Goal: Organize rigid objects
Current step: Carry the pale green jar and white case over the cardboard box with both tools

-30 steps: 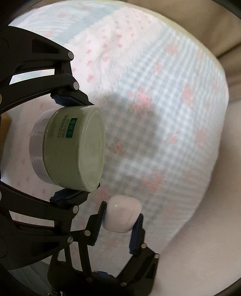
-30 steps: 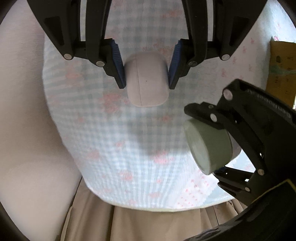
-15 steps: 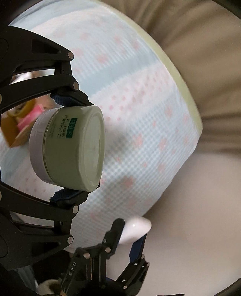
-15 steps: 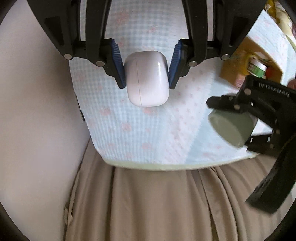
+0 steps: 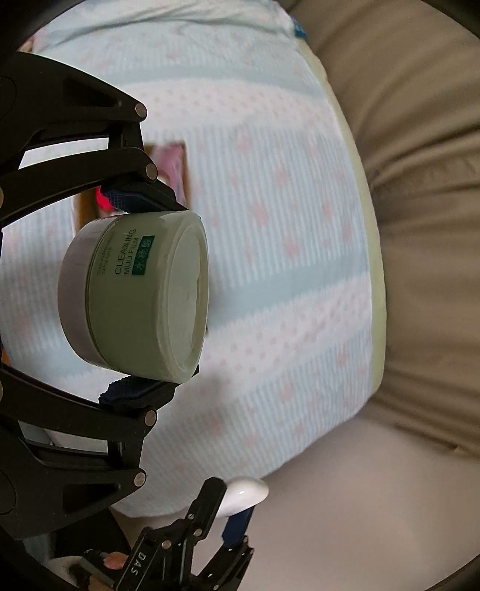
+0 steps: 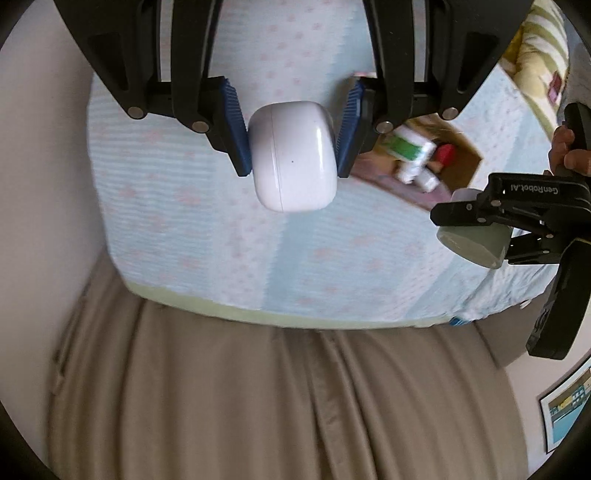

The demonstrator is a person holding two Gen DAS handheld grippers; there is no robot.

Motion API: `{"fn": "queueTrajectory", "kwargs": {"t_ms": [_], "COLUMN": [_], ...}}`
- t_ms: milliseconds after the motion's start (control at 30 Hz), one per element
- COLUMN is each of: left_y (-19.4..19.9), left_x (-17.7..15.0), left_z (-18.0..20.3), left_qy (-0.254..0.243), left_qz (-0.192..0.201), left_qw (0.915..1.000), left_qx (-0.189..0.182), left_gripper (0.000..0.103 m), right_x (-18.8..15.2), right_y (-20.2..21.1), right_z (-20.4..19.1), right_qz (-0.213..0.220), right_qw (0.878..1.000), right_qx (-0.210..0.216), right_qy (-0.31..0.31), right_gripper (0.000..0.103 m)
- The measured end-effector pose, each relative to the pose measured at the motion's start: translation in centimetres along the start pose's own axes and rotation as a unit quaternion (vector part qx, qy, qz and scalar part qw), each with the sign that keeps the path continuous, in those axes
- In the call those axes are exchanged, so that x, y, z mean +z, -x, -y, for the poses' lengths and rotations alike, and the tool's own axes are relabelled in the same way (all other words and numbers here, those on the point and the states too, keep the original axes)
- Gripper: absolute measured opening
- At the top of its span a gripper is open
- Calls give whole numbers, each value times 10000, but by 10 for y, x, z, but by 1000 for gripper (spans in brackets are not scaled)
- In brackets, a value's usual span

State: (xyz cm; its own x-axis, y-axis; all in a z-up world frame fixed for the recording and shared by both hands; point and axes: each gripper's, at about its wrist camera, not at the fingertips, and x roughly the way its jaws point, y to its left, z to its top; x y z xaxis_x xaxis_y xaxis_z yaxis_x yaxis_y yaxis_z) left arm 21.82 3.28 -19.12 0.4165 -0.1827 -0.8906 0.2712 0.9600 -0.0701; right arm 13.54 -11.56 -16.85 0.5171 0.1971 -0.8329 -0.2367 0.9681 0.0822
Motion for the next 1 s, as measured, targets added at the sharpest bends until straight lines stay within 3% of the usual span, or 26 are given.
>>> {"fn": "queueTrajectory", "kwargs": {"t_ms": [233, 467, 733, 1000], "left_y": [8, -32, -102, -166], "left_x": [-28, -39, -41, -36], "left_z": [-93, -157, -182, -173], "left_qy": [307, 177, -36, -154], "left_qz": [-10, -328, -845, -1448], "left_qw": [9992, 9971, 9908, 9814], "left_qx": [-236, -659, -1056, -1253], "left_gripper": [68, 68, 68, 68], "right_x": [8, 19, 23, 11], "right_y": [-22, -64, -120, -183], "right_z": [-75, -124, -144, -133], "right_qz": [-167, -451, -884, -1682], "right_qw": [9985, 9935, 9805, 9626], "right_qx": [207, 35, -148, -245], "right_qy": [-476, -1041, -1748, -2111], "right_gripper": [42, 42, 42, 42]}}
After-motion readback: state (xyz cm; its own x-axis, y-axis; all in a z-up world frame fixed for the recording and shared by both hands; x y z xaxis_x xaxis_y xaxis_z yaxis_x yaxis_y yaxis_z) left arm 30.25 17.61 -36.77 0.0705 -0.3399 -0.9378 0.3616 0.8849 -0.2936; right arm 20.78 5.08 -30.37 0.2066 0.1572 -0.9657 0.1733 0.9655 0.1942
